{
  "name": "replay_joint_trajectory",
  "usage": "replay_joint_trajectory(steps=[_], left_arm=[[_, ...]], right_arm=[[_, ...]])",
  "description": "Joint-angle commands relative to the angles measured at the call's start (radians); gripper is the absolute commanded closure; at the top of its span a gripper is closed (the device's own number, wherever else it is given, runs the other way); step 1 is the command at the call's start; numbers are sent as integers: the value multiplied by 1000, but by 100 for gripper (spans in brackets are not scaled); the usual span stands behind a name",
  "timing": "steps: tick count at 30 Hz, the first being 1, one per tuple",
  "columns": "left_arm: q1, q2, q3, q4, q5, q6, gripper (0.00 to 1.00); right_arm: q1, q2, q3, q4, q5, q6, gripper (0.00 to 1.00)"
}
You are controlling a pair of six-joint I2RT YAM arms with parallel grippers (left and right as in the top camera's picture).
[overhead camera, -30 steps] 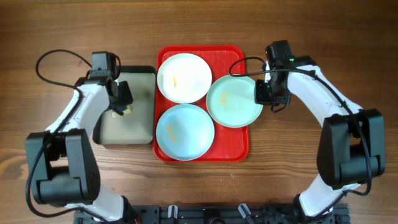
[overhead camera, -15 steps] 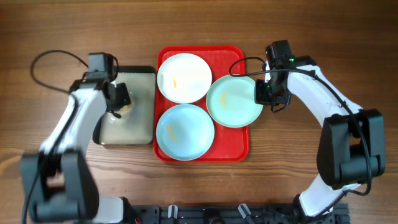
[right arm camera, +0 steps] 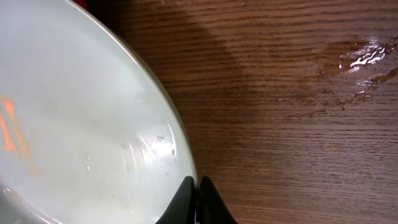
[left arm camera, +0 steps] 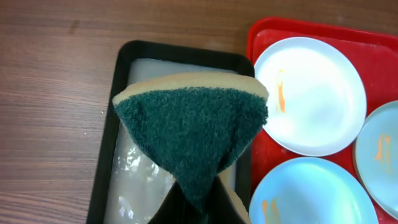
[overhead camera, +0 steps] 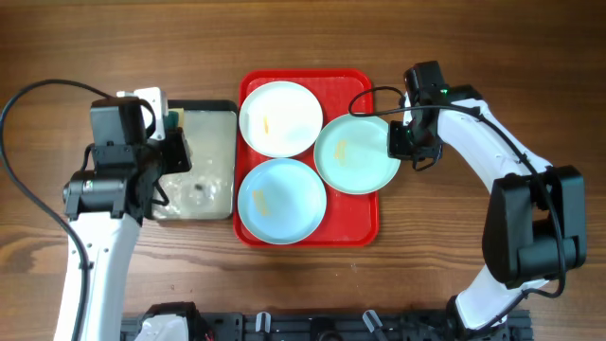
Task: Clean dirty plates on tray and stack at the side
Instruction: 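Carry the sponge with the left gripper over the right-held blue plate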
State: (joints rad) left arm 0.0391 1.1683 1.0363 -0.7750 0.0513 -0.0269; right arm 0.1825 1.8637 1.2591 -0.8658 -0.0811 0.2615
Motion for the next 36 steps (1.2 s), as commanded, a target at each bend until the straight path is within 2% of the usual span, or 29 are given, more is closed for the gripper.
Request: replay_joint_trajectory(steps=[1,4,6,11,13,19,24,27,30,36], left_arm=[[-4,56,-9,45,0,24,96],[-5,113,-9,31,-5,-1,96],[-19,128,-10,18,84,-64,96],[-57,128,-11,106,85,-50,96],[-59,132,-12,106,78,-6,96],[-69,191,-19,87,41,-10,96],[-71,248,-19,135,15,-25,96],[-71,248,-19,156,107,-25,96],[-71,249,-19,174,116,-26,96],[-71,249,26,211,48,-38,96]], right_arm=[[3,18,-5,1,6,1,96],[3,18,-5,2,6,0,96],[3,18,-5,10,6,1,96],[3,18,-5,16,3,1,96],[3,18,-5,16,2,1,96],[8,18,-5,17,2,1,96],[11,18,-5,16,-17,0,96],[11,18,-5,16,-31,0,96],[11,18,-5,18,-31,0,96],[11,18,-5,21,-31,0,96]])
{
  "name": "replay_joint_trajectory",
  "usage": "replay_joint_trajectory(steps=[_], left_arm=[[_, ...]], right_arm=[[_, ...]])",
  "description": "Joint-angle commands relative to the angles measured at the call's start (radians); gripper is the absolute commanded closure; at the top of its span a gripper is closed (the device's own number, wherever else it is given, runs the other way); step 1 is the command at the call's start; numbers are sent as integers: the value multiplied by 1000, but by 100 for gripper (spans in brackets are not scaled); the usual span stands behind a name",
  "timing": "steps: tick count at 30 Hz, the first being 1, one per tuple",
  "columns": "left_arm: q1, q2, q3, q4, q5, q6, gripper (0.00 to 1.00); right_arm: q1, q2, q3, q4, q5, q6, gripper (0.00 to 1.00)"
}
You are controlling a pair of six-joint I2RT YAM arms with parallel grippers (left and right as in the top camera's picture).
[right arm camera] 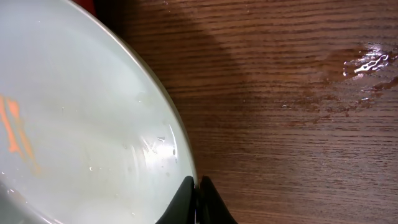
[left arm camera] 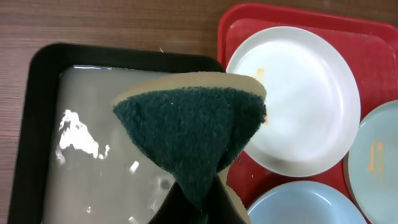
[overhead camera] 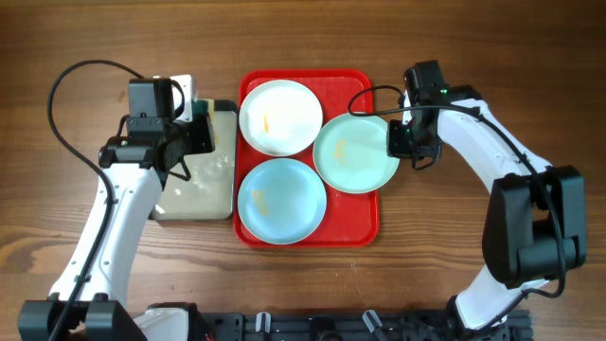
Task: Clean dirty plates on tray and stack at the side
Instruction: 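Carry the sponge with the left gripper over the right-held blue plate, then scrub the blue plate surface with the sponge while right gripper holds rim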
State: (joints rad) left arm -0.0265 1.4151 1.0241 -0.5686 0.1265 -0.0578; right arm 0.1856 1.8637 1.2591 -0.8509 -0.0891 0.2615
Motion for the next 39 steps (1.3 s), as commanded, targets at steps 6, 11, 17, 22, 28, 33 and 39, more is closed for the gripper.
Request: replay_joint_trajectory(steps=[6,11,17,22,28,33,39], left_arm=[[-83,14,56,104,184,-84,96],[-303,105,56,324,217,-248,96],[-411,315,96,430,249,-396,96],[-450,381,108,431,231,-395,96],[-529,425,108,431,97,-396,96],[-584,470,108,431,-13,-422,96],[-588,510,108,419,-16,-457,96]], right_arm=[[8,18,-5,11,-23,0,96],[8,18,-5,13,-23,-1,96],[8,18,-5,13,-23,0,96],[8,18,-5,14,-23,0,96],[8,18,-5,13,-24,-15,96],[8,18,-5,12,-23,-26,96],[8,18,-5,11,-23,-25,96]])
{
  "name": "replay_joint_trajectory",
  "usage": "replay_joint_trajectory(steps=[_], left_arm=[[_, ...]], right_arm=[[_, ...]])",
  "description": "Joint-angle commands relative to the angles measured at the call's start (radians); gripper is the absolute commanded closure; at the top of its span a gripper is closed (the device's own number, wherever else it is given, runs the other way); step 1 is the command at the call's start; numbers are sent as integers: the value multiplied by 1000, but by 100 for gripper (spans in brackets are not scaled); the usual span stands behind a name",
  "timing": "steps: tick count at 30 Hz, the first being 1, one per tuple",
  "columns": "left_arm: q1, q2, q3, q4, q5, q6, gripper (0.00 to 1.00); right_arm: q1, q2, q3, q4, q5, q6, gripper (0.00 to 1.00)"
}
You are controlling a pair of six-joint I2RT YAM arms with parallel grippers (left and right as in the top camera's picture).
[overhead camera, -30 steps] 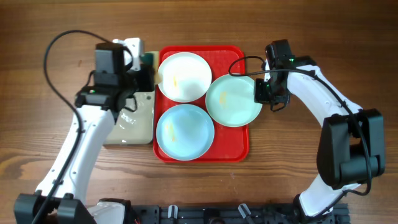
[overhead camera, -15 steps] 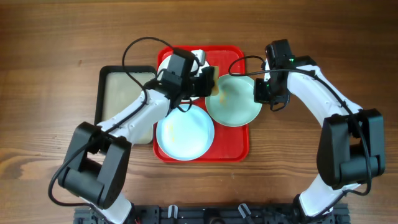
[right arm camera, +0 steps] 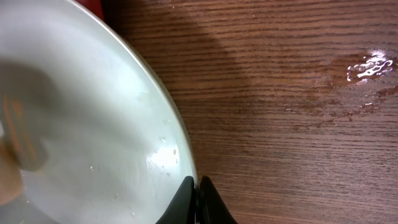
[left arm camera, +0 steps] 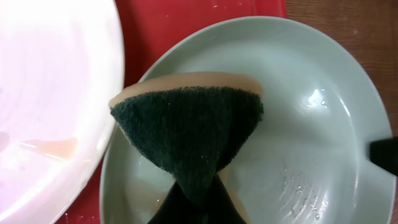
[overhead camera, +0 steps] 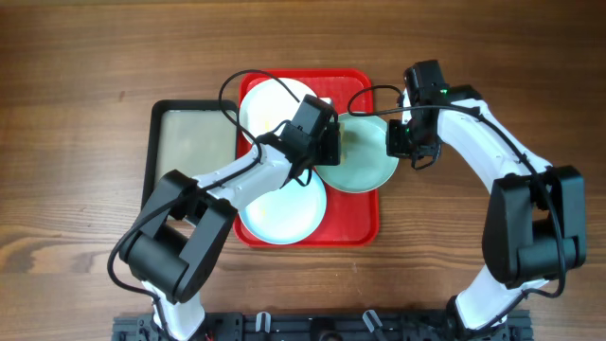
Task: Clean dirty plates on tray and stack at the side
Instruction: 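Scrub the blue plate surface with the sponge while right gripper holds rim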
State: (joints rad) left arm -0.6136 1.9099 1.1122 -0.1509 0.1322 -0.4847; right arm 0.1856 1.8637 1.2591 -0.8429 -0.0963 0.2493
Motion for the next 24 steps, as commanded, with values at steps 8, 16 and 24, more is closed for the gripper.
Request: replay_joint_trajectory(steps=[8,16,24], left_arm=[[-7,88,20,3,-18,-48,96],[-19,115,20,6,33,-82,96],[-19,121,20,36,249,-134,96]], right_arm=[[8,18,-5,-9,-79,-71,96],[8,18,-5,-6,-142,-117,96],[8,18,-5,-6,-142,-116,96]])
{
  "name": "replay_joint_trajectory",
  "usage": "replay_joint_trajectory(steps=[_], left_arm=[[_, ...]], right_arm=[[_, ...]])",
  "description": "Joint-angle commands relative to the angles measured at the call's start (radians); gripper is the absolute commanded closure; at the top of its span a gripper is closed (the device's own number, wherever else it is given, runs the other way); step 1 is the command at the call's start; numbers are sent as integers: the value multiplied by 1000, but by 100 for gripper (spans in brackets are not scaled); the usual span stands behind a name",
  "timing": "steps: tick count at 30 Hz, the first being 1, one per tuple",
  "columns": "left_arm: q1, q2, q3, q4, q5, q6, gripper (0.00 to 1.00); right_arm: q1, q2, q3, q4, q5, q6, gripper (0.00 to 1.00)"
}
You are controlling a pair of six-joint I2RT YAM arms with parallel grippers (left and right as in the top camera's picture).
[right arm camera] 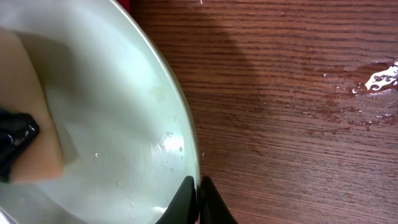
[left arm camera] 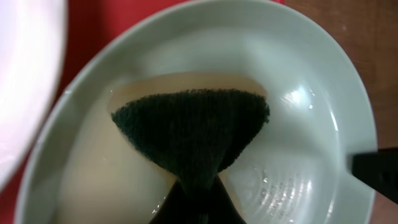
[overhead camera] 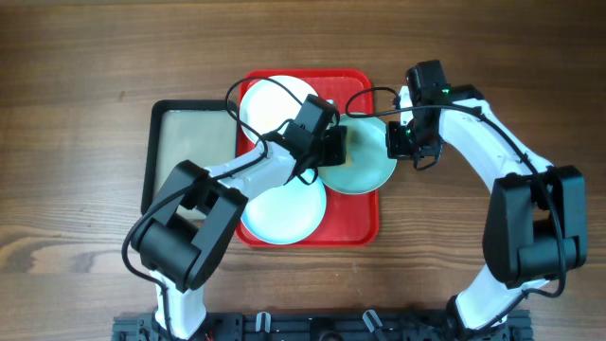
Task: Clean dirty plates on tray and stack at the side
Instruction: 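Scrub the blue plate surface with the sponge while right gripper holds rim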
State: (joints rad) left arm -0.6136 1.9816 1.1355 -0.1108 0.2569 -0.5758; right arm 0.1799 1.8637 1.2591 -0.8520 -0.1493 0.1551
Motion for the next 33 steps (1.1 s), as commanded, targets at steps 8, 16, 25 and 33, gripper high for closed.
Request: replay_joint_trajectory(steps=[8,16,25,33], left_arm=[[-20,50,-3,19,164,-89,95],[-51,50,-3,56,181,-122,95],[-85,50,-3,66,266,-172,96],[-84,50,-3,145,55,-161,96]], right_arm=[[14,18,-5,3,-88,-22,96],[14,18,-5,3,-88,-22,96],[14,18,-5,4,-88,-22,96],[14,18,-5,3,-88,-24,96]])
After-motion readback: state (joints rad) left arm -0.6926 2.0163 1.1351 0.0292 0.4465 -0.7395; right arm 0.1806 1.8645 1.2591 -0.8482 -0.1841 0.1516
